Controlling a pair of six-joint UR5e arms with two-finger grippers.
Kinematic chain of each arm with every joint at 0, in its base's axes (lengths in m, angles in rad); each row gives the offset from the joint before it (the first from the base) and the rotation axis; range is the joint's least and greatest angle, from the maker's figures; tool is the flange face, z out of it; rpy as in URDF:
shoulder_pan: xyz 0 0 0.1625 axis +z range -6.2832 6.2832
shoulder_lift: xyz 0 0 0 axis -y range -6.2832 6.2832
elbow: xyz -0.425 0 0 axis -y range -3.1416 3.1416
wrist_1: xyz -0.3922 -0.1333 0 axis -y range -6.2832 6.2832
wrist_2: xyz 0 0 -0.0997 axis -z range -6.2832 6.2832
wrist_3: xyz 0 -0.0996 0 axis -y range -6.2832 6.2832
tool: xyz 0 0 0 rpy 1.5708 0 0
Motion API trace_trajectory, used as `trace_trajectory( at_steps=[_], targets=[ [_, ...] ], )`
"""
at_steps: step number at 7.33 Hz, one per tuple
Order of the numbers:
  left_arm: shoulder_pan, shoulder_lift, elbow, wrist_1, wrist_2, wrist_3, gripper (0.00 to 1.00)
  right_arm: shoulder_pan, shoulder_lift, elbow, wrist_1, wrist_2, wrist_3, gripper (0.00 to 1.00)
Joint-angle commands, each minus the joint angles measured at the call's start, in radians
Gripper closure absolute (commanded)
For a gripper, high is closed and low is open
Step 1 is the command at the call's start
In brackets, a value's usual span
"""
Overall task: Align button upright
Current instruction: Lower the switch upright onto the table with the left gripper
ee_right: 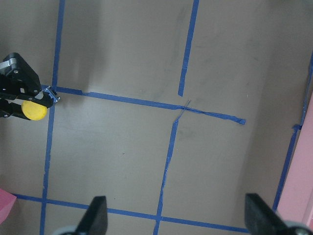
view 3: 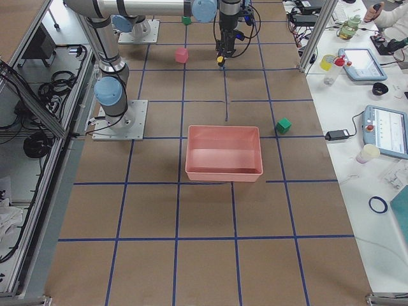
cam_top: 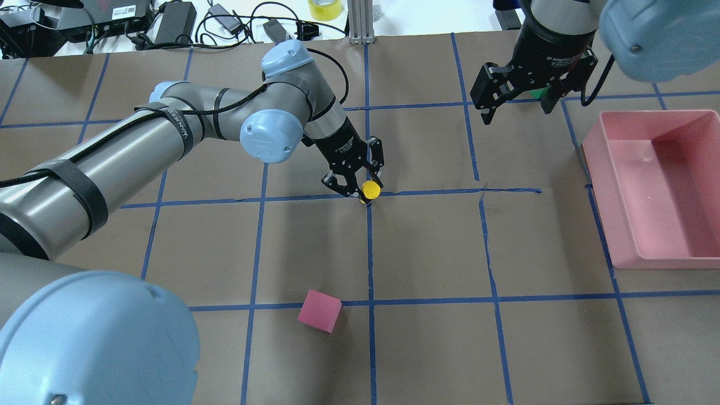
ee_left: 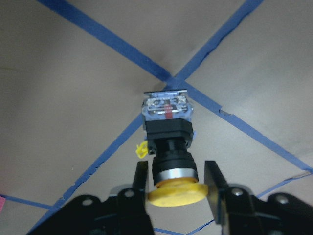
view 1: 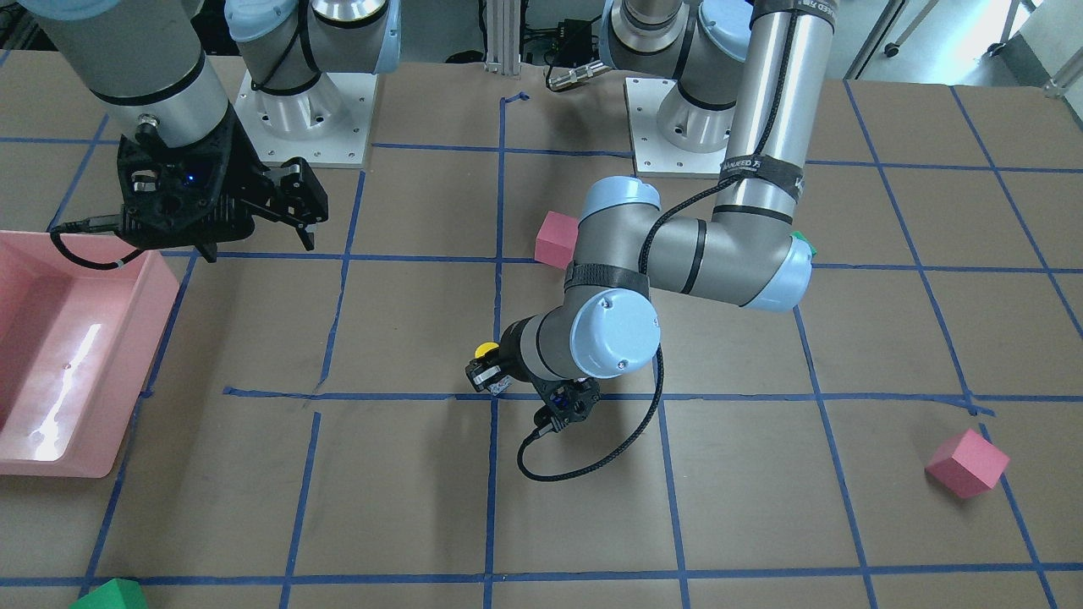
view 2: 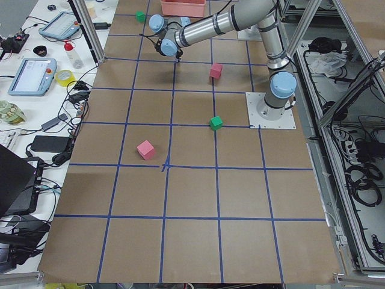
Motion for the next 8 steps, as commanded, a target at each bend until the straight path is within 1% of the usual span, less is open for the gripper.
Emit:
trace_trajectory(
  at_steps=[1,3,4,5,6,7,8],
  targets=[
    [0.006,-0.004,0.001,0.001,-0.013,0.029,1.00,0.000,0.000,0.000,0.002,-0.008,-0.003,0.00],
    [0.009,-0.009,-0.005,0.002,-0.018,0.042,1.00,0.000,0.000,0.000,0.000,0.000,-0.003,0.00],
    [0.009,-0.012,-0.002,0.005,-0.016,0.042,0.90,0.000,0.000,0.000,0.000,-0.008,-0.004,0.00],
    [0.009,-0.013,-0.005,0.009,-0.018,0.041,0.60,0.000,0.000,0.000,0.000,-0.006,-0.003,0.00],
    [0.009,-0.012,-0.001,0.010,-0.018,0.042,0.46,0.000,0.000,0.000,0.000,-0.011,0.000,0.00],
    [0.009,-0.006,0.002,0.013,-0.016,0.049,0.25,0.000,0.002,0.000,0.000,-0.013,0.000,0.00],
    [0.009,0.025,0.001,0.012,-0.001,0.085,0.00,0.000,0.002,0.000,0.000,-0.014,0.000,0.00]
  ],
)
